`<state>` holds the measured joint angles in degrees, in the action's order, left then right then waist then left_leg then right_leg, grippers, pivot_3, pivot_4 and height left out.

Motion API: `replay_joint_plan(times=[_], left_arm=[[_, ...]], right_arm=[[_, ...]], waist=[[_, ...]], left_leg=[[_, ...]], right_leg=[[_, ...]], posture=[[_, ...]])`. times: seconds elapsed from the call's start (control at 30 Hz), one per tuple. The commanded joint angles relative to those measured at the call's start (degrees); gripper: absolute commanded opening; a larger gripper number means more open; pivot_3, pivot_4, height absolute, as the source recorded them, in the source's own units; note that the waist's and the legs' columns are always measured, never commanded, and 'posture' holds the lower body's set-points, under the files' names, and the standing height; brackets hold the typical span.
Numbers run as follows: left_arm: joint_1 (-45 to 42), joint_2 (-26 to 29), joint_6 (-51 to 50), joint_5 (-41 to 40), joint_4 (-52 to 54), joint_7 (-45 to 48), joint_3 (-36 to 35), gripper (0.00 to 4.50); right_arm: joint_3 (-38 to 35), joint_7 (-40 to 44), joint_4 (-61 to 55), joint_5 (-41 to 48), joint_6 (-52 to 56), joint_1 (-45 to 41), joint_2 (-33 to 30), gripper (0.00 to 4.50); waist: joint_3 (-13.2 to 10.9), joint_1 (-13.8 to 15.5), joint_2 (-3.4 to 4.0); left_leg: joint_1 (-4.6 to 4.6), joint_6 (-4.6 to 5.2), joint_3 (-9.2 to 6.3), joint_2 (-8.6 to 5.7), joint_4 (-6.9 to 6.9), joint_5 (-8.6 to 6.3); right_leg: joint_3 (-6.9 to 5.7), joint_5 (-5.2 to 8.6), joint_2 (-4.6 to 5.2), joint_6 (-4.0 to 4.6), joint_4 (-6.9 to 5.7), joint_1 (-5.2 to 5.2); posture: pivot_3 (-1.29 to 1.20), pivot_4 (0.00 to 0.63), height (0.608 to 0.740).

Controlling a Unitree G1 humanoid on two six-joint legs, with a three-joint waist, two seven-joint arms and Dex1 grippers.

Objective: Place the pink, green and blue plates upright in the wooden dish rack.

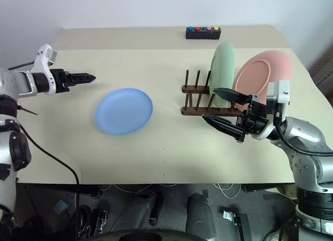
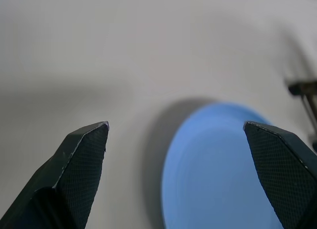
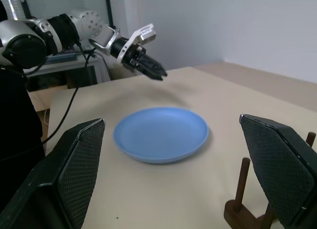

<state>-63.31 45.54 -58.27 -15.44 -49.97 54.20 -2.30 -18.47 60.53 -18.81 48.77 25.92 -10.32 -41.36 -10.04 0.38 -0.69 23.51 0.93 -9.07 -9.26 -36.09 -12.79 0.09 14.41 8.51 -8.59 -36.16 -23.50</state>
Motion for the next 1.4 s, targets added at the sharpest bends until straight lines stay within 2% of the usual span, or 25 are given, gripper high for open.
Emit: replay_joint_plan(times=[0.03, 0.37, 0.43, 0.6, 0.73, 1.27, 1.33, 1.4], left_arm=[[-3.3, 1.4, -1.7, 1.6, -1.2, 2.7, 2.3, 4.5], [-6.1, 1.6, 1.3, 8.4, -8.9, 14.1, 11.5, 4.5], [-5.5, 1.4, 4.3, 10.0, -9.0, 15.2, 13.0, 4.5], [-6.0, 0.3, 2.7, 12.0, -11.9, 16.4, 13.9, 4.5], [-6.0, -0.3, 2.3, 16.2, -13.4, 18.3, 18.2, 4.5], [-8.1, -6.2, 2.4, 18.3, -18.6, 15.6, 15.9, 4.5], [-8.0, -6.9, 0.5, 18.3, -19.0, 15.1, 15.8, 3.96], [-8.4, -7.6, -2.3, 18.0, -19.1, 15.9, 15.7, 3.22]], right_arm=[[-0.7, -0.5, -0.6, 0.6, -1.0, -1.3, 0.5, 4.45], [-0.7, -1.3, -1.4, 0.1, -1.4, -0.9, 1.2, 4.45], [-0.8, -1.4, -1.6, 0.1, -1.4, -0.6, 1.3, 4.45], [-0.9, -1.8, -1.8, 0.0, -1.6, -0.4, 1.1, 4.45], [-1.0, -2.0, -2.4, 0.0, -1.6, -0.2, 0.9, 4.45], [-1.1, -3.0, -3.7, 0.3, -1.2, 0.2, 0.4, 4.45], [-1.3, -2.9, -3.8, 0.4, -1.0, 0.2, 0.1, 4.5], [-1.4, -3.0, -3.8, 0.3, -1.0, 0.1, -0.2, 4.5]], waist=[[0.0, 0.0, 0.0], [0.0, -0.2, -0.01], [0.0, -0.2, -0.01], [0.0, -0.2, -0.01], [0.0, -0.2, -0.01], [0.0, -0.1, 0.01], [0.0, -0.1, 0.01], [0.0, 0.0, 0.01]], left_leg=[[0.0, 0.0, 0.0, 0.0, 0.0, 0.0], [0.0, 0.0, 0.0, 0.0, 0.0, 0.0], [0.0, 0.0, 0.0, 0.0, 0.0, 0.0], [0.0, 0.0, 0.0, 0.0, 0.0, 0.0], [0.0, 0.0, 0.01, 0.0, -0.01, 0.0], [-0.01, 0.01, 0.0, -0.01, -0.05, 0.01], [-0.01, 0.01, 0.0, -0.01, -0.07, 0.01], [-0.01, 0.01, 0.0, -0.03, -0.08, 0.01]], right_leg=[[0.0, 0.0, 0.0, 0.0, 0.0, 0.01], [-0.01, 0.0, 0.0, 0.0, -0.01, 0.0], [-0.01, 0.0, 0.0, 0.0, -0.01, 0.0], [-0.01, 0.0, 0.0, 0.0, 0.0, 0.0], [-0.01, 0.0, 0.01, -0.01, -0.01, 0.01], [-0.02, 0.0, 0.01, -0.01, -0.07, 0.03], [-0.02, 0.0, 0.01, -0.02, -0.08, 0.04], [-0.02, 0.01, 0.02, -0.03, -0.07, 0.05]], posture=[[0.0, 0.15, 0.74], [0.0, 0.15, 0.74], [0.0, 0.15, 0.74], [0.0, 0.15, 0.74], [0.0, 0.15, 0.74], [0.0, 0.15, 0.74], [0.0, 0.15, 0.74], [0.0, 0.15, 0.74]])
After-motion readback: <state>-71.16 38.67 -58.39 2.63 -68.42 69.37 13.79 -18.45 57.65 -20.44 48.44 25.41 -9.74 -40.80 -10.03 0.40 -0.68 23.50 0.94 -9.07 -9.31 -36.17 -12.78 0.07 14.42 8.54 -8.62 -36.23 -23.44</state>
